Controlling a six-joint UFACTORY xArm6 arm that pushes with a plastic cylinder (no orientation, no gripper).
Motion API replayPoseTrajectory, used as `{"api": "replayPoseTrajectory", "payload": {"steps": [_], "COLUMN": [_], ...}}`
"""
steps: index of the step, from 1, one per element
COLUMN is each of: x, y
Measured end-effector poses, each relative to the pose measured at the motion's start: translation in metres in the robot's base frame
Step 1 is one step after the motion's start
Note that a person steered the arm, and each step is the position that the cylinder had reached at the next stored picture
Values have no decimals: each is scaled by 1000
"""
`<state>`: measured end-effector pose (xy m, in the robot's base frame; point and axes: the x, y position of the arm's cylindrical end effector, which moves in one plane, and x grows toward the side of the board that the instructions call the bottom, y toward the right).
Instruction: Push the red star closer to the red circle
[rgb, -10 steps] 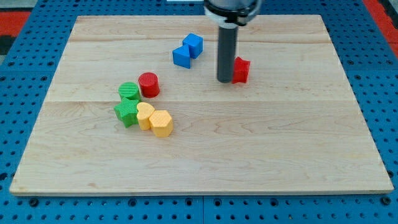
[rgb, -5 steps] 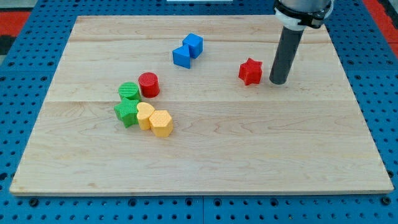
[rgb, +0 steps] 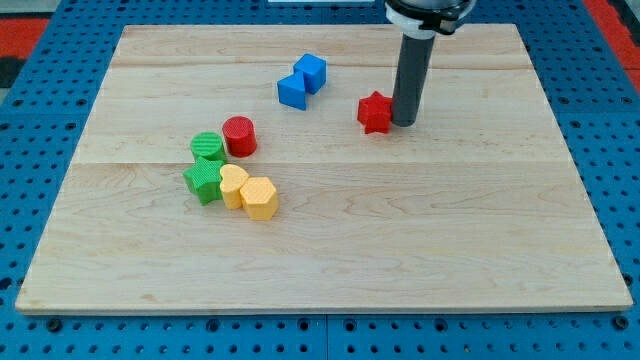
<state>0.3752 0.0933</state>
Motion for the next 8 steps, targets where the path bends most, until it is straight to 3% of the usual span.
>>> {"api": "replayPoseTrajectory", "payload": {"steps": [4, 6, 8], "x": [-3, -18, -28], "y": [-50, -24, -39]}}
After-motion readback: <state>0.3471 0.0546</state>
